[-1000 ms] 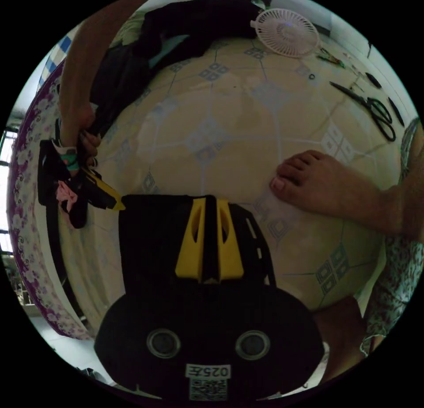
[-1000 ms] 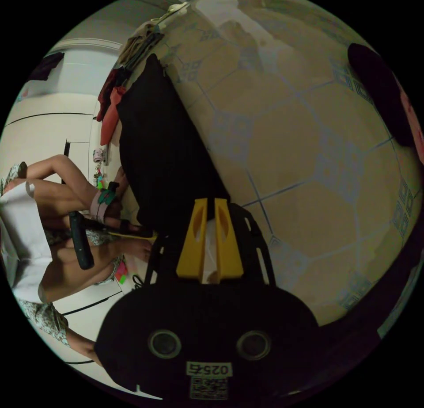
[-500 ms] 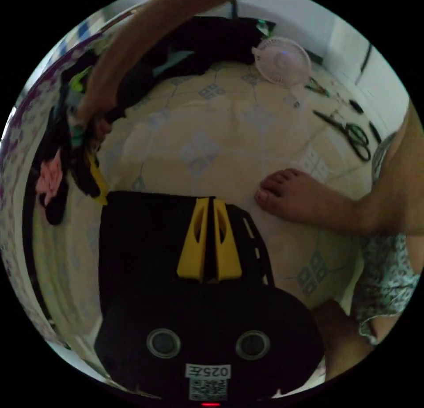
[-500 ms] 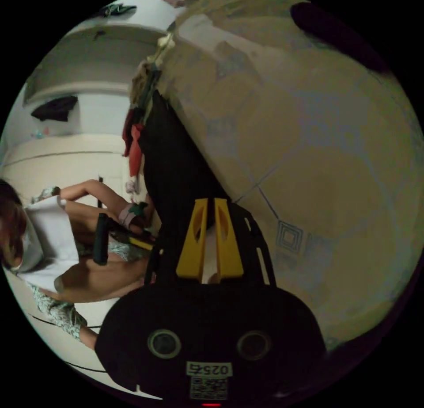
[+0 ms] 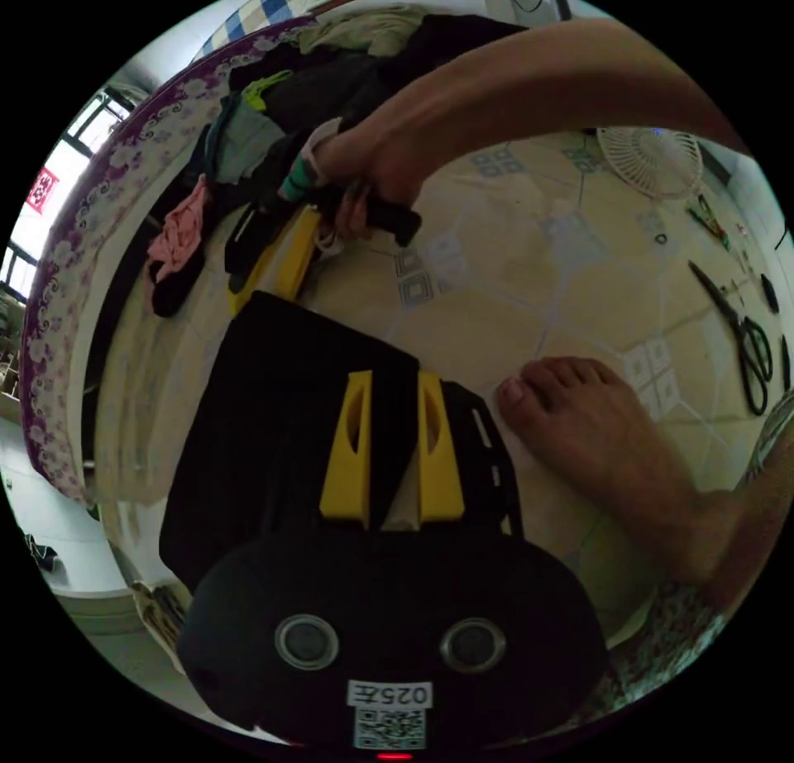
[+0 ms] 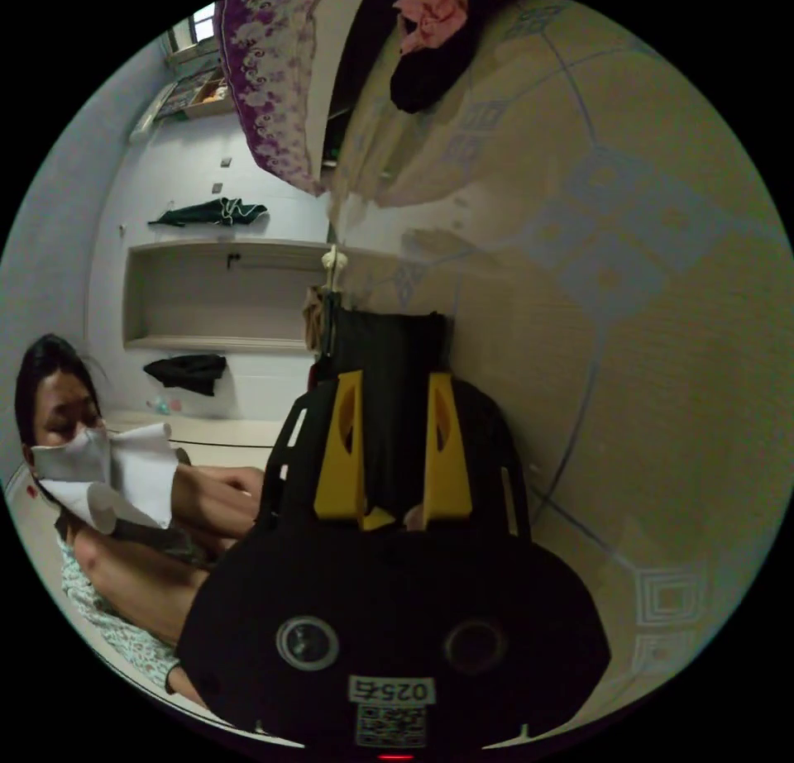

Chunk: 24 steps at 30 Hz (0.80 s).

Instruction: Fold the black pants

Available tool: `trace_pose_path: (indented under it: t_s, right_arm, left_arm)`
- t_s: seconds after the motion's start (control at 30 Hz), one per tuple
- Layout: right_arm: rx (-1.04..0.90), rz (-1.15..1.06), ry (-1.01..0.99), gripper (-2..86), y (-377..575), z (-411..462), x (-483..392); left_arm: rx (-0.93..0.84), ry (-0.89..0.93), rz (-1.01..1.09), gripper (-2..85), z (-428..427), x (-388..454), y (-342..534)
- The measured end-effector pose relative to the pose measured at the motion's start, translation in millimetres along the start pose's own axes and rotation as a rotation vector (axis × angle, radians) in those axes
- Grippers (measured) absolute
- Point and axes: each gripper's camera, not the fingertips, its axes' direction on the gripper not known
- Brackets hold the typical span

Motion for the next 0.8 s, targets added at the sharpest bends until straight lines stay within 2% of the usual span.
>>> trace_pose_path:
  t_s: [0.2,0.37,0.4,0.5,0.6,0.67,0.73,0.8]
  right_arm:
    - [-0.024,-0.009,0.114,-0.1,4,-17,-36]
    - [0.069,0.073,0.171,-0.9,43,-98,-54]
    - [0.093,0.096,0.162,-0.9,50,-113,-56]
    - [0.233,0.178,0.002,-0.8,87,-182,-77]
    - [0.327,0.116,-0.057,-0.7,106,-218,-140]
    - [0.32,0.006,-0.065,-0.6,98,-208,-206]
    - [0.238,-0.074,-0.061,-0.5,81,-175,-249]
    - [0.147,-0.133,-0.028,-0.2,62,-127,-285]
  left_arm:
    - [0.007,0.132,-0.131,0.2,9,-52,20]
    - [0.001,0.619,-0.346,-1.1,32,-126,0]
    - [0.026,0.67,-0.355,-1.1,31,-132,-3]
    - [0.218,0.813,-0.298,-1.3,8,-155,-18]
    - [0.408,0.954,-0.298,-1.5,-24,-194,-11]
    - [0.554,1.035,-0.325,-1.6,-47,-236,25]
    - [0.625,1.03,-0.372,-1.6,-60,-267,71]
    - [0.617,0.99,-0.467,-1.5,-64,-291,124]
